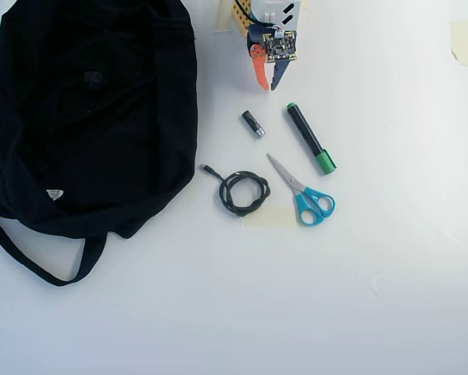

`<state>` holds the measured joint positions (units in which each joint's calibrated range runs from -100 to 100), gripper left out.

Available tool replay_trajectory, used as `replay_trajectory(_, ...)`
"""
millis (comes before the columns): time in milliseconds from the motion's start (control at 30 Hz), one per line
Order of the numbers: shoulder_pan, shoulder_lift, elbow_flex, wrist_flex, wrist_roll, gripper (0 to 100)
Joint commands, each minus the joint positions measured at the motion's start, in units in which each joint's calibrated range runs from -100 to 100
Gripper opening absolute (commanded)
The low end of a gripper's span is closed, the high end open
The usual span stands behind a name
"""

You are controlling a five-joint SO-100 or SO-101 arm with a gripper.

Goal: Put the bike light into the black bag

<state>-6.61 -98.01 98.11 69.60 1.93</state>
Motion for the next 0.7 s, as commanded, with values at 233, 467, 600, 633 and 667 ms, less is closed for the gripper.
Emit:
replay_trajectory(233, -0.49, -1.66, 1.17, 3.10, 0.22, 2)
replay_trajectory(467, -0.49, -1.66, 1.17, 3.10, 0.22, 2)
replay_trajectory(600, -0.49, -1.66, 1.17, 3.10, 0.22, 2)
replay_trajectory(633, -0.49, -1.66, 1.17, 3.10, 0.22, 2)
replay_trajectory(667, -0.49, -1.66, 1.17, 3.10, 0.22, 2)
